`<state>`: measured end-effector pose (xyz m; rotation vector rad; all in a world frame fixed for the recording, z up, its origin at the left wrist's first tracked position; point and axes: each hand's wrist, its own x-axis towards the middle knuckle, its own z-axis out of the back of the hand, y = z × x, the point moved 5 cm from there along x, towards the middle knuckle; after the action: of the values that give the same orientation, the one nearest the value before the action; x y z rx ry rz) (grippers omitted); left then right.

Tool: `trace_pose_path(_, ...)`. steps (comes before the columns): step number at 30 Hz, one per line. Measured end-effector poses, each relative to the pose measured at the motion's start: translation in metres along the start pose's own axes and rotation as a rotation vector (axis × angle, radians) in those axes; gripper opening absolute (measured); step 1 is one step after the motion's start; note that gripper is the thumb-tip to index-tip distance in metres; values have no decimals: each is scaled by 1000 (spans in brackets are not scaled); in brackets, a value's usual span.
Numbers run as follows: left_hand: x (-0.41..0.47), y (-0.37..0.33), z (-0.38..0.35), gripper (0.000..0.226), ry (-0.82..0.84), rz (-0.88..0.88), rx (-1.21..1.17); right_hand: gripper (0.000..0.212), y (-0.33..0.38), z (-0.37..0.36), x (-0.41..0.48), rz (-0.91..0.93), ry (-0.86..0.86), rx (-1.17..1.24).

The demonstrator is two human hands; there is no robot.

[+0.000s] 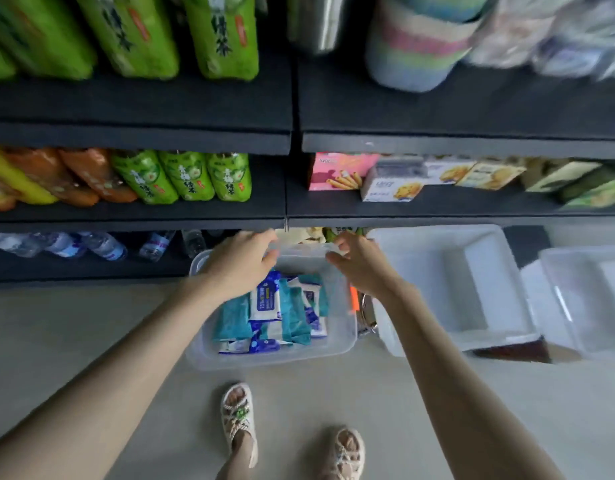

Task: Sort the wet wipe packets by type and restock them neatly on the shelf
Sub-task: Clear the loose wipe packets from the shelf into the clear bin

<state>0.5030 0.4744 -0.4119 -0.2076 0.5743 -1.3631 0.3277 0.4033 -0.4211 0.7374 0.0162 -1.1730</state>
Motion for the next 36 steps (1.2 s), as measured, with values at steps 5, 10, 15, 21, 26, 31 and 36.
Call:
trace_pose_path(5,-28,-165,103,27,-282,-205,-14,27,3,174,-81,95,-232,-27)
trace_pose_path(10,-68,-317,143,22,-528,-315,-81,28,-30,310,-175,267,-417,-84)
trace_pose_path(15,-85,-437,155,18,-571,-397,-52,24,-75,407,-237,331,-491,-85)
trace_pose_path(21,-47,-534,187,15,-667,-441,34,26,-112,512,-240,397,-603,-75)
trace_pose_path(26,15,-583,198,13,-687,-430,97,21,-147,578,-197,401,-688,-90)
trace_pose_path(31,91,-628,213,17,-684,-401,135,23,-169,639,-137,389,-683,-99)
trace_pose_path(36,165,-644,225,23,-718,-306,65,24,-184,690,-73,398,-651,-83)
